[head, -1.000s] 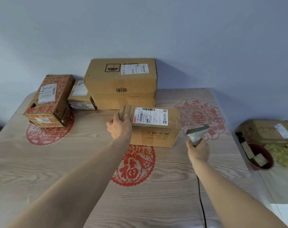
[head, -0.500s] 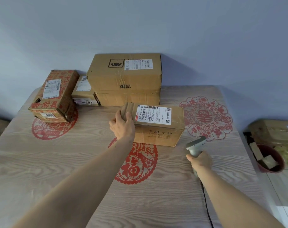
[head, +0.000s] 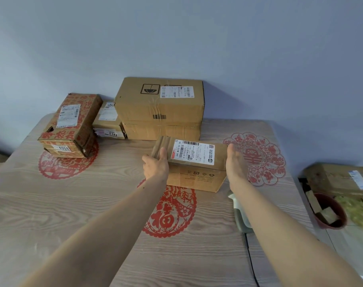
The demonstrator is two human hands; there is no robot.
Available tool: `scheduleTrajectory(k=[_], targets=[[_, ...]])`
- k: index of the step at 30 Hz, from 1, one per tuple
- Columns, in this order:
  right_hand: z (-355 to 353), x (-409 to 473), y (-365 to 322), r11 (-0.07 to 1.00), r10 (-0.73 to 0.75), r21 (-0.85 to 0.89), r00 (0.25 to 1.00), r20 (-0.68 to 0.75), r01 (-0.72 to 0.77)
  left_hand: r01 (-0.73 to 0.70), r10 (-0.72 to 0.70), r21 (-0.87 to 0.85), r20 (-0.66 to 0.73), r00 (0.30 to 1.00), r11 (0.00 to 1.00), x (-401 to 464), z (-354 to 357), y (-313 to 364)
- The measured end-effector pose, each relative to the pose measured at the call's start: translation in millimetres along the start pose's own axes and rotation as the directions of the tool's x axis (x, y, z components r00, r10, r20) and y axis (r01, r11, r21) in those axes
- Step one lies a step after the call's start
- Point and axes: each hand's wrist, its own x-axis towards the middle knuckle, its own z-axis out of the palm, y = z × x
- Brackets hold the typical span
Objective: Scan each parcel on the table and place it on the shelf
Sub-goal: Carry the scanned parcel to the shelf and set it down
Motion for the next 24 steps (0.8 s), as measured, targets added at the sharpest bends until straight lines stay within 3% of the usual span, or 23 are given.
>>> scheduleTrajectory(k=[3, 10, 19, 24], targets=[[6.5, -2.1, -3.3, 1.000, 0.006, -0.014, 1.000, -0.017, -0.007, -0.007, 0.009, -0.069, 0.025, 1.000, 0.998, -0.8, -9.7, 1.4], [36.1, -22.0, -21.1, 0.996, -0.040, -0.079, 0.994, 0.106, 0.049, -0.030, 0.034, -0.174, 0.016, 0.999, 0.984, 11.3, -59.5, 5.4], [121.9, -77.4, -64.1, 0.978, -0.144, -0.103, 0.944, 0.298, 0.182, -0.114, 0.076, -0.279, -0.143, 0.987, 0.953, 38.9, -168.3, -10.7], [175.1, -129.9, -88.3, 0.955, -0.206, -0.097, 0.866, 0.456, 0.279, -0.179, 0.077, -0.368, -0.276, 0.958, 0.913, 41.0, -246.5, -27.9]])
